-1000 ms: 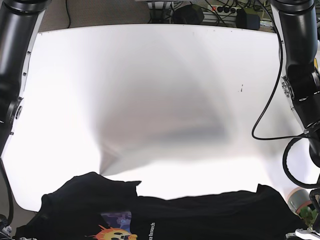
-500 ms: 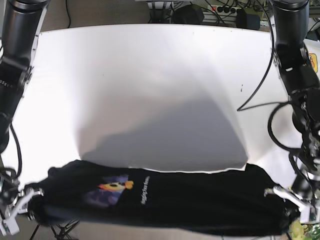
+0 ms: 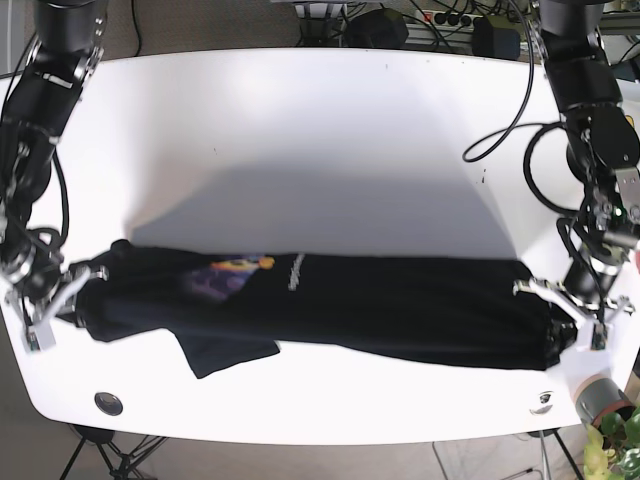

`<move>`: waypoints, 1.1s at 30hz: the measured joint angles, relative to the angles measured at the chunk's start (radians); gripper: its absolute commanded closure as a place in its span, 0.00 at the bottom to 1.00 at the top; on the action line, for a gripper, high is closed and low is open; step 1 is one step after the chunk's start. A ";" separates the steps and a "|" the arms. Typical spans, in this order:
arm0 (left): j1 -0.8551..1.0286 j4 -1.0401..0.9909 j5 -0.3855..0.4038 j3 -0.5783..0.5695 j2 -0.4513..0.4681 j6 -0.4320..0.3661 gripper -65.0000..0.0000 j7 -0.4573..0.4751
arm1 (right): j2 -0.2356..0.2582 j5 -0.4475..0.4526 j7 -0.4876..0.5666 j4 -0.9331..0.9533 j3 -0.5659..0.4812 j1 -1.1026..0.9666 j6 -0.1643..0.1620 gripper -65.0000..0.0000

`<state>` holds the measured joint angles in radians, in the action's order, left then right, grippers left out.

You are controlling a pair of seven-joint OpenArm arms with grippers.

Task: Fold the T-shirt properly
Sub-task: 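Lift the shirt again with both grippers and shake it out, then lower the shirt flat with both grippers, pulling its edge taut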

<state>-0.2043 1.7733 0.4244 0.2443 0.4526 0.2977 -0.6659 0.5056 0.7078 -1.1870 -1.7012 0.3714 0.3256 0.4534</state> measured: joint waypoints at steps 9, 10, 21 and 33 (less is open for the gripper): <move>0.194 0.016 -0.006 0.072 -0.053 0.039 1.00 0.005 | -0.095 0.030 0.003 -0.100 0.082 -0.236 0.000 0.97; 0.217 0.016 -0.002 0.092 -0.059 0.058 1.00 0.004 | -0.104 0.032 0.003 -0.111 0.090 -0.259 0.000 0.97; 0.436 0.034 -0.014 0.216 -0.146 0.164 1.00 0.000 | -0.164 0.027 0.005 -0.163 0.128 -0.426 -0.003 0.97; 0.539 -0.021 -0.008 0.270 -0.147 0.187 1.00 0.008 | -0.176 0.030 0.009 -0.187 0.132 -0.565 -0.003 0.97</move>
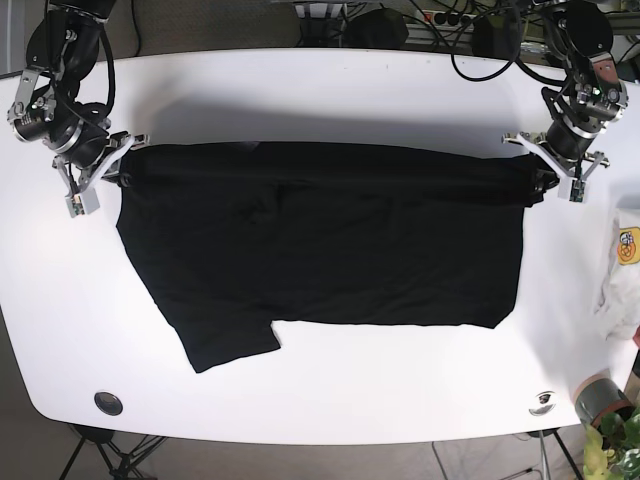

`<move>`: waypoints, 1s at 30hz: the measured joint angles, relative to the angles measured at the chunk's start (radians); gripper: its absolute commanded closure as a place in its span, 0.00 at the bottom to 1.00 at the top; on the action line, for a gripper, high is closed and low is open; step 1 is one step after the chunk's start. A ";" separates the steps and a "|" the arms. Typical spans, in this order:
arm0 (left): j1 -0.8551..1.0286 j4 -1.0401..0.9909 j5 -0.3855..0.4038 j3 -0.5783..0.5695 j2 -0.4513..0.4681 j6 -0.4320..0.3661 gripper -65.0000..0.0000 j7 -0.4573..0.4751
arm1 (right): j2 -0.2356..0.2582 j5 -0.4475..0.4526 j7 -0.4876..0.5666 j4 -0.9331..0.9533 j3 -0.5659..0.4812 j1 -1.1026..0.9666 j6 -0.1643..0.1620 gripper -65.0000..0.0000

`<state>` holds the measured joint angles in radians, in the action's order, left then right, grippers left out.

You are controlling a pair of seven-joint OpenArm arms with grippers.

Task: Fold the T-shirt properly
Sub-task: 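Lower the shirt flat with both grippers, pulling its edge taut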

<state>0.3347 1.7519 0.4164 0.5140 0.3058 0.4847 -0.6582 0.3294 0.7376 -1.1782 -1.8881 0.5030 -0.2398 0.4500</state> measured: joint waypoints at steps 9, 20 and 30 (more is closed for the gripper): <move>-0.020 -0.129 -0.006 0.058 -0.004 0.093 1.00 -0.006 | -0.036 0.003 0.000 0.000 0.053 -0.025 0.003 0.97; -0.041 -0.180 -0.010 0.055 0.002 0.096 1.00 -0.005 | -0.072 -0.003 -0.001 0.013 0.051 -0.056 0.003 0.97; -0.046 -0.192 -0.011 0.055 0.003 0.092 0.44 -0.003 | -0.069 -0.024 0.000 0.076 0.054 -0.053 -0.004 0.50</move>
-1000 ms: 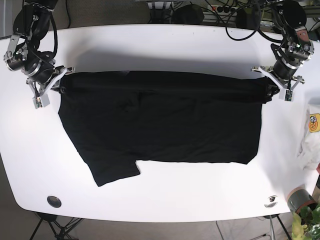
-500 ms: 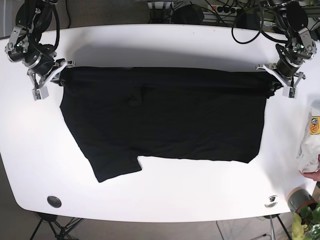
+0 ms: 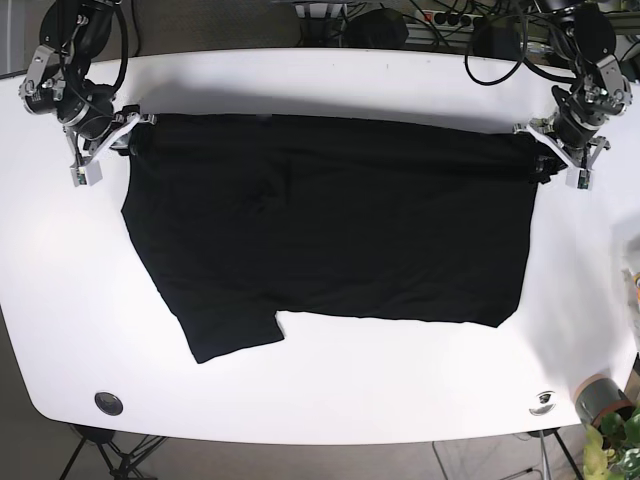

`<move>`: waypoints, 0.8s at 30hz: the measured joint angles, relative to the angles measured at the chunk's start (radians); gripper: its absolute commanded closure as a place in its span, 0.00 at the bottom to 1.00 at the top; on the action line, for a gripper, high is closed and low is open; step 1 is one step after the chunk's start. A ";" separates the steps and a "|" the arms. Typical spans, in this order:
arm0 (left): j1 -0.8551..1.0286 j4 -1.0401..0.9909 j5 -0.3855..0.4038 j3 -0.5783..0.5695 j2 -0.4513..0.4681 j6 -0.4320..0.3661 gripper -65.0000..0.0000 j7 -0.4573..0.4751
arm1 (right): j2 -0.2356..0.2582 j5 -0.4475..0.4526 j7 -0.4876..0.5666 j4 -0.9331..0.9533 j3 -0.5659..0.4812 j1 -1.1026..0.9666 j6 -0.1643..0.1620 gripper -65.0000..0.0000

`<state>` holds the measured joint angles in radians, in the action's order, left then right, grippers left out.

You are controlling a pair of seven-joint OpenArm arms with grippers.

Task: Fold the T-shirt properly
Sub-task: 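Lower the shirt flat with both grippers, pulling its edge taut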

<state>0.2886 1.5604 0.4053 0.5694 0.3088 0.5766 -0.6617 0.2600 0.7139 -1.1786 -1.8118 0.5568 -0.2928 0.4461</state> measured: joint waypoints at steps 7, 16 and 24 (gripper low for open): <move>0.002 0.000 0.000 0.000 0.000 0.000 0.34 -0.001 | 0.000 0.005 0.006 -0.031 0.003 -0.023 0.000 0.30; 0.008 0.001 0.205 0.009 0.061 -0.001 0.34 -0.002 | -0.035 0.016 0.007 -0.145 0.002 -0.057 0.003 0.34; 0.005 0.001 0.184 -0.005 0.059 -0.003 0.34 0.004 | -0.035 -0.169 0.008 -0.143 0.002 -0.055 0.000 0.37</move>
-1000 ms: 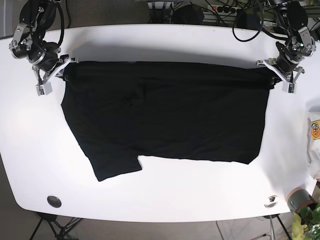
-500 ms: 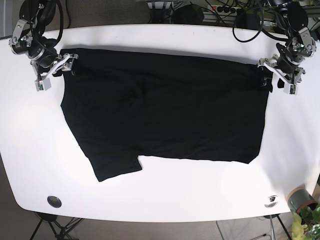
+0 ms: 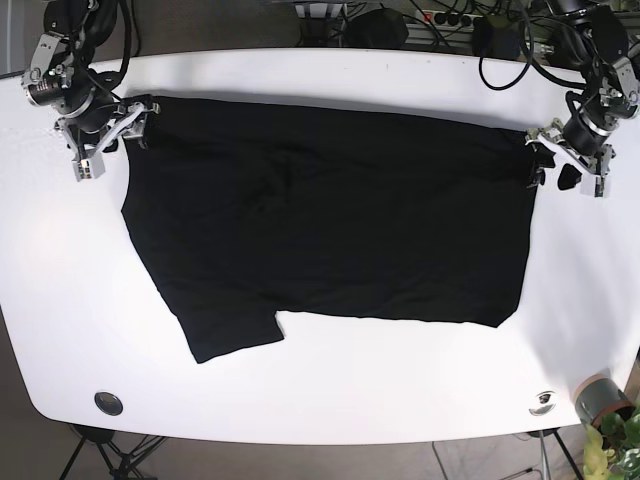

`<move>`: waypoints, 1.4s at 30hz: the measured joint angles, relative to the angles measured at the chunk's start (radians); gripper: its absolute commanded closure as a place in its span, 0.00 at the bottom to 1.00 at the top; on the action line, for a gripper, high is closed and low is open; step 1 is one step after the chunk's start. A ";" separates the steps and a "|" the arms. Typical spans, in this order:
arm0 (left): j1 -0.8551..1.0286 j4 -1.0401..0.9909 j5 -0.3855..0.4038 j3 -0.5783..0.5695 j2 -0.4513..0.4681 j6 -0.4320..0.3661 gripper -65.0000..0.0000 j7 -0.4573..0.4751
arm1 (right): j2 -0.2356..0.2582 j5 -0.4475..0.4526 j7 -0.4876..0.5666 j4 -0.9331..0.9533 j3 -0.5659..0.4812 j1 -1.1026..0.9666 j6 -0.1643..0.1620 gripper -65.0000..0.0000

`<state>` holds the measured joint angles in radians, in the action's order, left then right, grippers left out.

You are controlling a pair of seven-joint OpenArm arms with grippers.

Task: Fold the T-shirt properly
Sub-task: 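Lower the shirt flat with both grippers, pulling its edge taut, then drag the held edge with both grippers away from the shirt body to smooth it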

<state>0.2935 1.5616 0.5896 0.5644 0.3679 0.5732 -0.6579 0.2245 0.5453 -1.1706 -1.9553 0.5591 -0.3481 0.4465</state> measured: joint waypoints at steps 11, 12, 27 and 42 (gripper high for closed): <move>0.030 0.003 -0.137 -0.093 0.004 0.000 0.34 0.142 | -0.017 -0.143 0.112 0.119 -0.002 -0.002 0.006 0.37; 0.041 0.004 -0.141 -0.104 0.004 0.000 0.34 0.172 | -0.016 -0.137 0.113 0.138 -0.001 -0.002 0.008 0.37; 0.056 -0.106 -0.148 -0.120 0.001 0.003 0.34 0.231 | -0.017 -0.121 0.205 0.271 0.000 0.009 0.071 0.38; 0.049 -0.206 -0.125 -0.118 0.006 0.000 0.71 0.311 | -0.044 -0.124 0.243 0.275 0.002 0.009 0.067 0.89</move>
<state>0.3428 1.3552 0.4644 0.4461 0.3740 0.5732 -0.3470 0.1802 0.4210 -0.9279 -1.6806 0.5613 -0.3393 0.5137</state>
